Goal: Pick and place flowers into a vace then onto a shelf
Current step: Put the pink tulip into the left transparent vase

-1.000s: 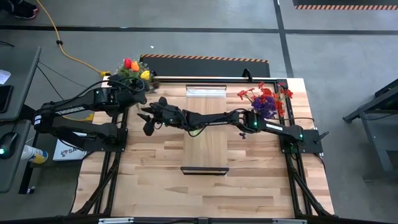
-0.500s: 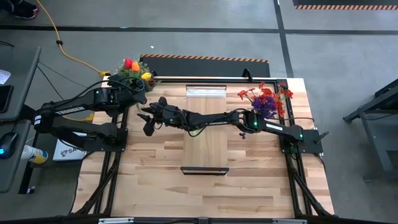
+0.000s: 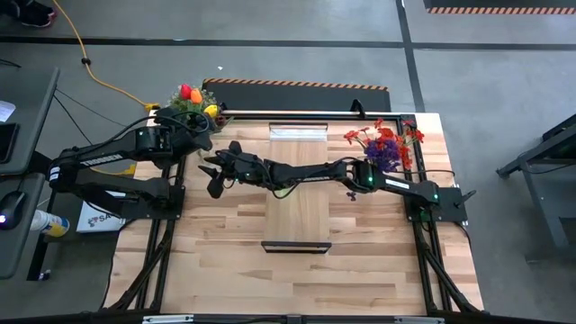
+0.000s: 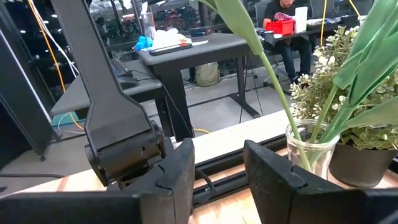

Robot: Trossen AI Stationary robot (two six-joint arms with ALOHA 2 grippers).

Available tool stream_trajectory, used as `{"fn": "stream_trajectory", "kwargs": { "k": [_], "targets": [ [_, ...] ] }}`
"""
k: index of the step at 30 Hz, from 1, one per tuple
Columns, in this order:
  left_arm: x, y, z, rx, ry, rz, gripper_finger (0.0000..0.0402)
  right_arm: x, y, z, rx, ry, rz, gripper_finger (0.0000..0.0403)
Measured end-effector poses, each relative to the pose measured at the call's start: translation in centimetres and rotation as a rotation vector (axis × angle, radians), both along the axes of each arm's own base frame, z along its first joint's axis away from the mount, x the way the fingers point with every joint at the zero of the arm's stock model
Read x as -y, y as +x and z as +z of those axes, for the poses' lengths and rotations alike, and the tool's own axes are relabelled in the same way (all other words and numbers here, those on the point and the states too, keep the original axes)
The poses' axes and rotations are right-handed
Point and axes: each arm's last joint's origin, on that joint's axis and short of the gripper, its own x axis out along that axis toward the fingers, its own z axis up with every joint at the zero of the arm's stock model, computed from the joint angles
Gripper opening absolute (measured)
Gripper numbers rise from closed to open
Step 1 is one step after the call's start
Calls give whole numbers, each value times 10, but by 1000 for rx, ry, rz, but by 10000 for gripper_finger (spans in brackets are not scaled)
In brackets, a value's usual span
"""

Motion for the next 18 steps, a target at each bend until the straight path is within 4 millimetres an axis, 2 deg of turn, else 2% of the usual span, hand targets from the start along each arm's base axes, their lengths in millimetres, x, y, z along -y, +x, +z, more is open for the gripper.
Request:
{"fn": "stream_trajectory", "kwargs": {
  "k": [8, 14, 18],
  "targets": [
    [0, -1, -1, -21, 3, 5, 262, -2, 0, 0, 0, 0, 3, 129],
    [0, -2, 0, -136, 36, -14, 262, -6, 0, 0, 0, 0, 14, 129],
    [0, -1, -1, -136, 37, -13, 262, -10, 1, 0, -3, -11, 22, 129]
  ]
}}
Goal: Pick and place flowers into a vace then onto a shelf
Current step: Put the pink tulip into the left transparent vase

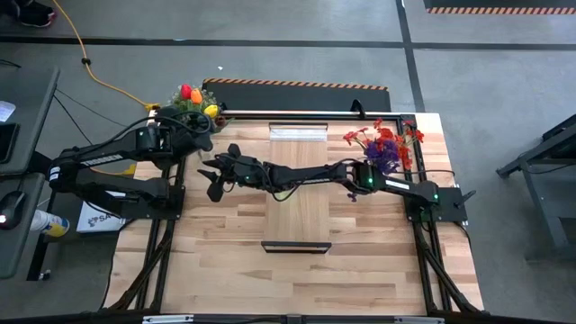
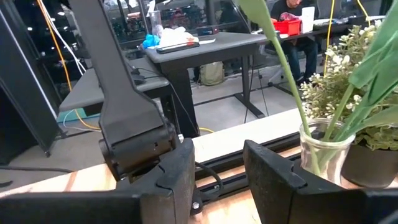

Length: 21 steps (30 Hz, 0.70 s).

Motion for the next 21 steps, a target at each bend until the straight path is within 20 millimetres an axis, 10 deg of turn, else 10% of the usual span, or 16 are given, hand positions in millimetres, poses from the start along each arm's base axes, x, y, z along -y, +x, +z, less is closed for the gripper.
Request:
{"fn": "stream_trajectory", "kwargs": {
  "k": [21],
  "targets": [
    [1, 4, -13, 150, -140, -27, 262, -32, -19, 62, -93, -269, -88, 129]
  ]
}}
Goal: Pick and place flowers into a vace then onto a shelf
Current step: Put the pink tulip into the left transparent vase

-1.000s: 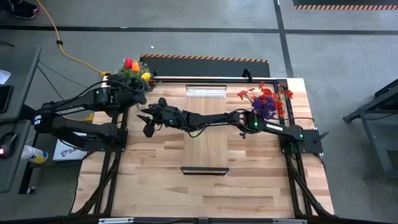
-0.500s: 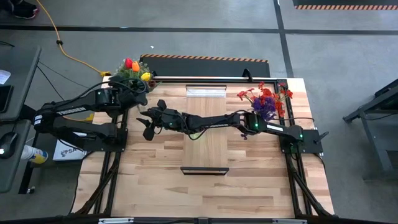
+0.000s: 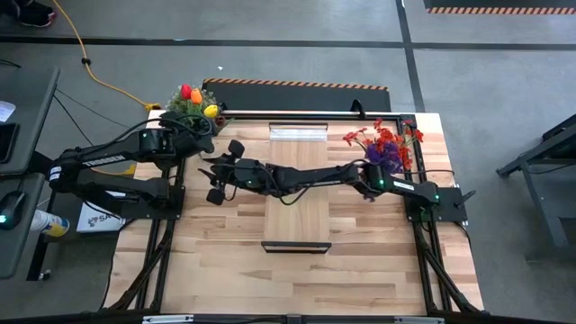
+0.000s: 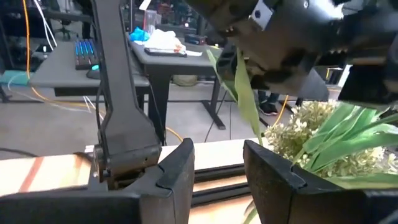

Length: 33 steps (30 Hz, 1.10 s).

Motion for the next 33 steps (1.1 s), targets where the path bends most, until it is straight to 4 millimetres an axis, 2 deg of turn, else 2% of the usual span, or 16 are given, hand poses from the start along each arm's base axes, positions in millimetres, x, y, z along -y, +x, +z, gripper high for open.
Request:
{"fn": "stream_trajectory", "kwargs": {
  "k": [5, 12, 33],
  "targets": [
    [0, 0, 0, -11, -6, -11, 262, 0, -2, 3, -19, -2, -11, 129],
    [0, 0, 0, -122, 11, -60, 262, 0, -3, 4, -30, -1, -11, 129],
    [0, 0, 1, -133, 33, -47, 262, -5, -3, 5, -35, -24, 10, 129]
  ]
}}
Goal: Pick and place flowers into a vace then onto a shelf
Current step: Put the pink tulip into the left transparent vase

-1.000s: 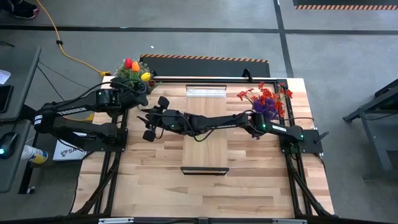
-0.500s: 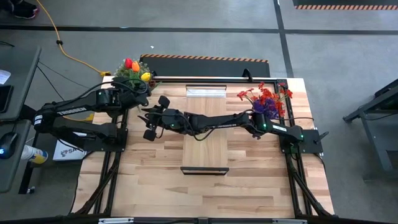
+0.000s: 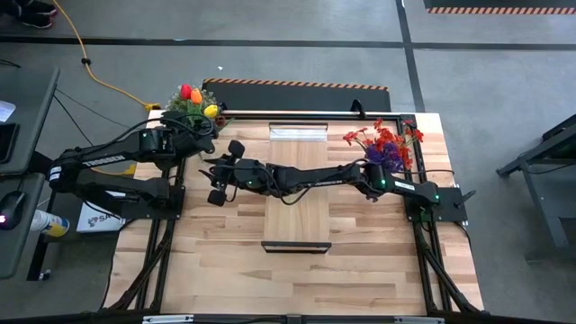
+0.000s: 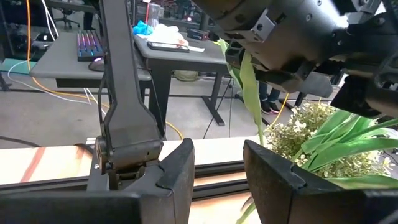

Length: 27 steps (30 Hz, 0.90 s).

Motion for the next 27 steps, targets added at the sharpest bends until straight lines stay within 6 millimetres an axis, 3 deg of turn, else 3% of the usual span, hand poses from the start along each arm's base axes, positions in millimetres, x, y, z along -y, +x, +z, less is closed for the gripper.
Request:
{"fn": "stream_trajectory", "kwargs": {
  "k": [8, 15, 27],
  "targets": [
    [0, 3, 3, 55, -9, -14, 262, -4, 0, 0, -2, -7, 8, 129],
    [0, 2, 25, 95, -9, -52, 262, -12, -2, 3, -15, -49, 23, 129],
    [3, -4, 60, 153, -19, -139, 262, -12, -11, 27, -19, -99, 19, 129]
  ]
}}
